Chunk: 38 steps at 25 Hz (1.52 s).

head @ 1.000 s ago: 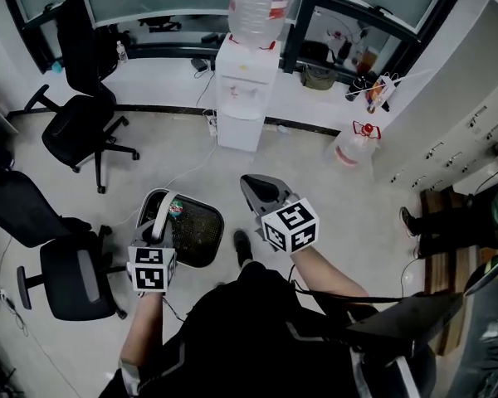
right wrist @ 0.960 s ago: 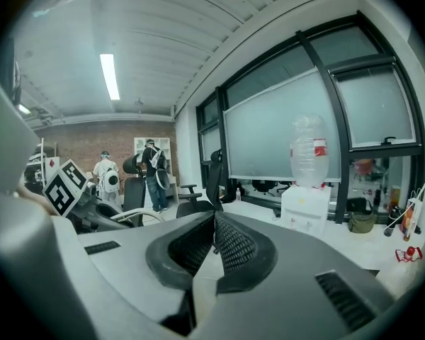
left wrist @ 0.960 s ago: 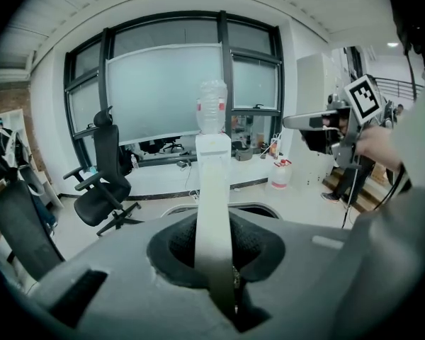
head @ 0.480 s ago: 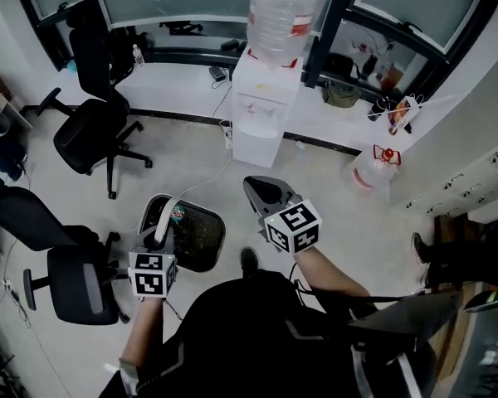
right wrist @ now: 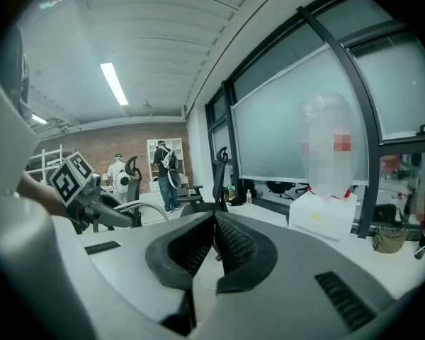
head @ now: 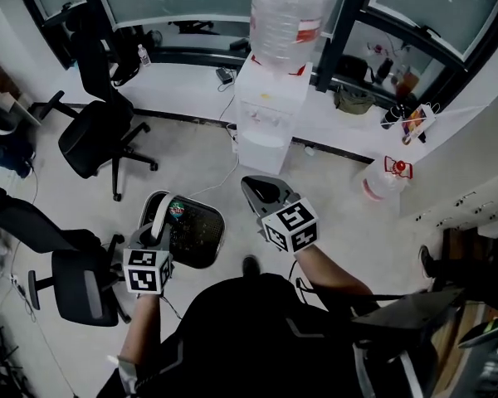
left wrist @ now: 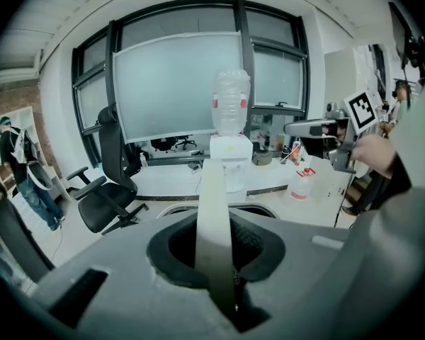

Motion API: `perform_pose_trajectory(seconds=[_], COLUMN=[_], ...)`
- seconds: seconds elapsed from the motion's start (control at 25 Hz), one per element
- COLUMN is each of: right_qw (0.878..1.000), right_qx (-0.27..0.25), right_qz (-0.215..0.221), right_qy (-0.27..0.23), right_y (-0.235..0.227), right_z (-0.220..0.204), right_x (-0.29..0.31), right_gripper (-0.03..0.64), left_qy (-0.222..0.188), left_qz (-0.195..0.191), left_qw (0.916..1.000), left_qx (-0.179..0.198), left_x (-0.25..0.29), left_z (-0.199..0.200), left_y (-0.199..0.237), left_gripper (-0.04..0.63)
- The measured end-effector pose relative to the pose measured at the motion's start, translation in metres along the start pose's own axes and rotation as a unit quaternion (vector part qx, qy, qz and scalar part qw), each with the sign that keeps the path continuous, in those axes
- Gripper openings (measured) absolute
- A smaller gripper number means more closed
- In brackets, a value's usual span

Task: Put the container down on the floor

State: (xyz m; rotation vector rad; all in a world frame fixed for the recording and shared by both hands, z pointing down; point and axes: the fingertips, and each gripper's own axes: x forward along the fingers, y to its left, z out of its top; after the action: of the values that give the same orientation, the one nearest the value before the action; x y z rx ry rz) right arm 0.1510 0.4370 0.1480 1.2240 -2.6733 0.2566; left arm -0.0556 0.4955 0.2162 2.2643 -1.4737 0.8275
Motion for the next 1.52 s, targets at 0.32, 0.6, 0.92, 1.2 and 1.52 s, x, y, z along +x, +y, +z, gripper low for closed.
perform_pose_trajectory(seconds=[0.32,0.6,0.92,1.2,1.52], right_qw=[1.0,1.0,1.0,1.0,1.0], right_qx=[-0.007,-0.002,-0.012,-0.022,-0.019], right_qz=[0.019,0.018,0.011,0.009,-0.004], right_qy=[-0.002,-0.001,0.004,0.008,0.024], right_y=[-0.037,-0.06,-0.076,-0.087,-0.101], right_z=[0.006,0.01,0.017,0.038,0.049], right_x=[0.016,0.039,0.097,0.156,0.228], right_gripper=[0.009,0.009,0.009,0.009,0.009], left_qy=[0.002,0.007,-0.006,-0.011,-0.015], left_qz=[0.022,0.012,-0.008,-0.03,-0.046], left_qw=[0.9997,0.9999,0.9999,0.9994,0.9987], left_qx=[-0.009,-0.002,0.0,0.013,0.014], left_x=[0.028,0.058,0.104,0.145,0.186], left_z=[0.026,0.044,0.064,0.089,0.112], left_y=[0.003,0.008,0.04,0.083,0.144], left_gripper=[0.049,0.049,0.049,0.051,0.051])
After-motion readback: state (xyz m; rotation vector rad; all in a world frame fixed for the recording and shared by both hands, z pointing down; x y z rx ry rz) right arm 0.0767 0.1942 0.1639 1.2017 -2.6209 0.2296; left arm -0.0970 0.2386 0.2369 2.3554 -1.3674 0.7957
